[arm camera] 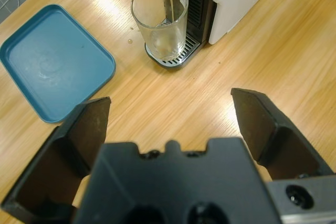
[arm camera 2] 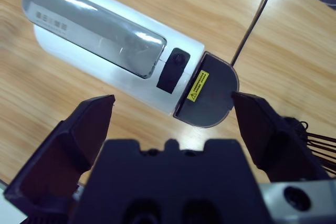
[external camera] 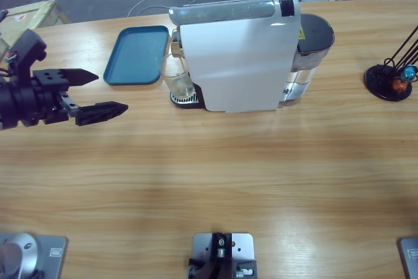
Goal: Pour coffee
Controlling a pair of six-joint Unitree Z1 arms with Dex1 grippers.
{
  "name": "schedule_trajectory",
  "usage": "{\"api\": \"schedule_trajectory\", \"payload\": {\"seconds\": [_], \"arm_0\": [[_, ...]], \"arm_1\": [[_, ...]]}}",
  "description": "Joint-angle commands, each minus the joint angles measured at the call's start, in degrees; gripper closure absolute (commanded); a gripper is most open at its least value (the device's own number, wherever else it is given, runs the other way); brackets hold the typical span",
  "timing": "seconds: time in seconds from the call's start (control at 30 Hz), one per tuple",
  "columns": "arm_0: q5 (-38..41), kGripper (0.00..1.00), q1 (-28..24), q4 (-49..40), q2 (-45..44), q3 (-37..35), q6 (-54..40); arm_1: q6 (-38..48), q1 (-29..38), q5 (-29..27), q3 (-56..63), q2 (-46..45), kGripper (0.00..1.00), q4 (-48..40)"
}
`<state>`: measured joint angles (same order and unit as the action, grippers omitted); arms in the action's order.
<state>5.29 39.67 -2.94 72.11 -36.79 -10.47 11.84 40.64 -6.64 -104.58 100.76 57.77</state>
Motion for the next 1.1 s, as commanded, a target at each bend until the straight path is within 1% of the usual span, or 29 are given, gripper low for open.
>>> {"api": "schedule_trajectory", "payload": {"seconds": [0.03,0.73,0.87,0.93,1.03,1.1], "arm_0": [[0.6,0.009,0.58,0.22,1.76,0.12,-0.08],[1.56,0.009,1.28,-0.49,1.72,0.73,0.54],[1.56,0.009,1.28,-0.49,1.81,0.7,0.54],[1.56,0.009,1.28,-0.54,1.81,0.47,0.54],[1.56,0.009,1.28,-0.57,1.72,0.52,0.54],[1.56,0.009,1.28,-0.57,1.72,0.86,0.45]], "arm_1": [[0.73,0.56,-0.39,2.98,-2.85,0.0,-1.04],[0.73,0.58,-1.97,0.59,-1.81,0.0,0.12],[0.73,0.58,-1.9,1.29,-3.52,0.0,0.33],[0.73,0.84,-1.82,6.14,-7.26,0.0,-1.97],[0.73,2.58,-1.71,21.0,-17.0,0.0,-10.27],[0.61,3.53,-1.89,31.0,-24.12,0.0,-13.71]]}}
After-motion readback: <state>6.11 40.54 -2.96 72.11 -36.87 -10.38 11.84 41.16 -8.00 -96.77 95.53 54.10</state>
